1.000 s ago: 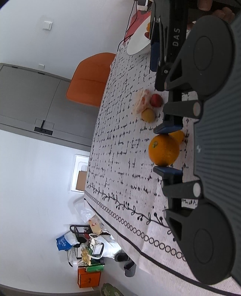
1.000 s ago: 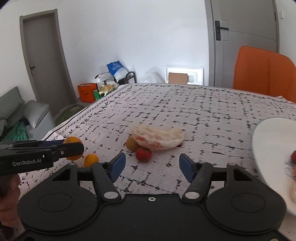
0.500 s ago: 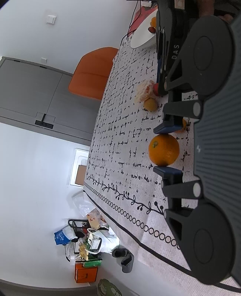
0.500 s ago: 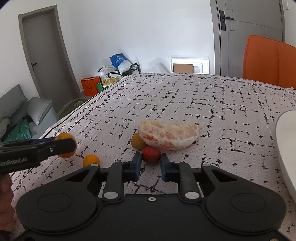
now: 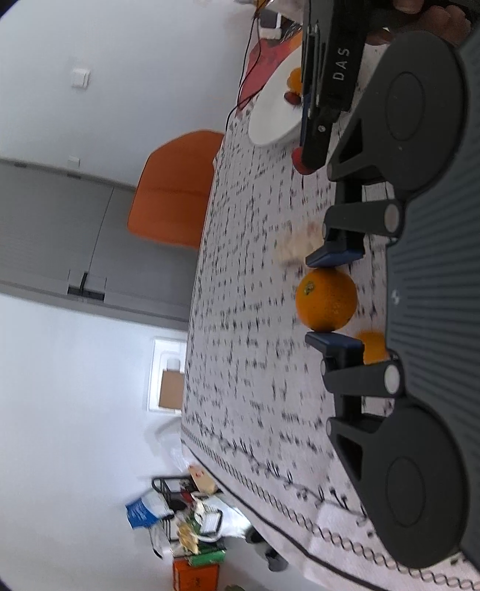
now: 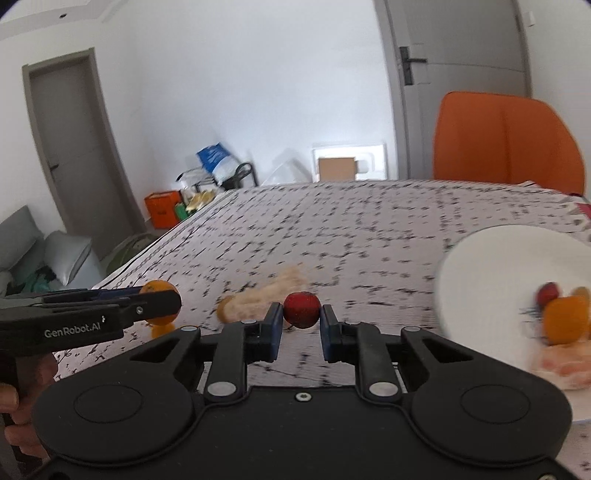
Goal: Organize fruits
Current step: 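Carry the orange and red plum to the white bowl and open both tools, then move both tools back to the table beside the remaining fruits, then grasp a small mandarin with the left tool while the right tool grasps the second peeled segment, then carry both fruits to the bowl and release the peeled segment from the right tool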
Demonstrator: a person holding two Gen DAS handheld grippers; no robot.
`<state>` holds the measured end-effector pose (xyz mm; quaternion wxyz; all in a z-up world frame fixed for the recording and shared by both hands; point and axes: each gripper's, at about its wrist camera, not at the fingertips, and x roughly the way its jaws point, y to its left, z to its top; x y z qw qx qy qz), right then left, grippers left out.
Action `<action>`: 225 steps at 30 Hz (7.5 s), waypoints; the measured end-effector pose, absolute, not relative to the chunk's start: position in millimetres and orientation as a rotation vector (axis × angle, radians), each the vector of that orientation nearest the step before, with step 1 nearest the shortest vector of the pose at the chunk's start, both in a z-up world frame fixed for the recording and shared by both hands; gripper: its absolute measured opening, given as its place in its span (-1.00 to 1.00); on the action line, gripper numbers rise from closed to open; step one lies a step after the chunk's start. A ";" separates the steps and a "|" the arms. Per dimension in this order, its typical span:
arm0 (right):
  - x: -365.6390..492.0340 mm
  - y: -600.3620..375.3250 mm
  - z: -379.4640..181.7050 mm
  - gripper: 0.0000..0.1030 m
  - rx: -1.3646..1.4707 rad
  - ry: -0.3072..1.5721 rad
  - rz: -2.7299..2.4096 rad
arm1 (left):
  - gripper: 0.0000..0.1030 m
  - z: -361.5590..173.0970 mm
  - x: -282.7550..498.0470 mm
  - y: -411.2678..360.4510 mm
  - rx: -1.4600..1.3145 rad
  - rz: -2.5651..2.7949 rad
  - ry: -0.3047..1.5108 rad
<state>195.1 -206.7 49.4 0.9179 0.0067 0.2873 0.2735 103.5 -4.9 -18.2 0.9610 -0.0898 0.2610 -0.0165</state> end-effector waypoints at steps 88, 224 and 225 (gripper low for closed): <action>176.3 -269.7 53.8 0.71 0.076 0.511 0.454 | 0.75 -5.0 104.7 -35.3 -0.064 -0.018 0.496; 196.6 -268.3 93.7 -0.91 0.058 0.421 0.454 | -0.60 -27.5 103.9 -9.2 -0.165 -0.027 0.563; 196.2 -272.3 95.4 -0.91 0.063 0.415 0.444 | -0.60 -26.6 104.5 -11.0 -0.164 -0.030 0.560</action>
